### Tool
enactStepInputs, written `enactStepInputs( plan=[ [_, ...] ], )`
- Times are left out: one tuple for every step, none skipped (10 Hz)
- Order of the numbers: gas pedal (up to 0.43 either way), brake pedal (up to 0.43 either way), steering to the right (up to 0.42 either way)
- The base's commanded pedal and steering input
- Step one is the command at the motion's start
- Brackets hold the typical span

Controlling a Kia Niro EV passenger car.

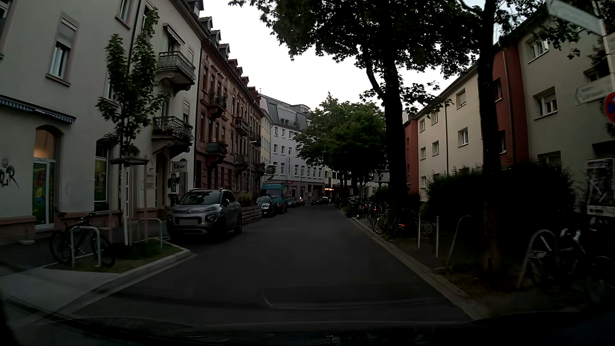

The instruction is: Follow the waypoints while adhering to traffic rules and regulations

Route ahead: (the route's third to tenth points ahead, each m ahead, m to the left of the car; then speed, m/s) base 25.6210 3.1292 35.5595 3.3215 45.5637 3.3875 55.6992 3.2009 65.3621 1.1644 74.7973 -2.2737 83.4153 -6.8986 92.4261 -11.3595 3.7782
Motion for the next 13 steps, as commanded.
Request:
enactStepInputs(
  plan=[
    [0.028,0.000,-0.006],
    [0.028,0.000,-0.006],
    [0.028,0.000,-0.006],
    [0.028,0.000,-0.006],
    [0.028,0.000,-0.004],
    [0.028,0.000,-0.004],
    [0.028,0.000,-0.004],
    [0.028,0.000,-0.004],
    [0.028,0.000,-0.003],
    [0.028,0.000,-0.002],
    [0.028,0.000,-0.002],
    [0.028,0.000,-0.003],
    [0.028,0.000,-0.002]
  ],
)
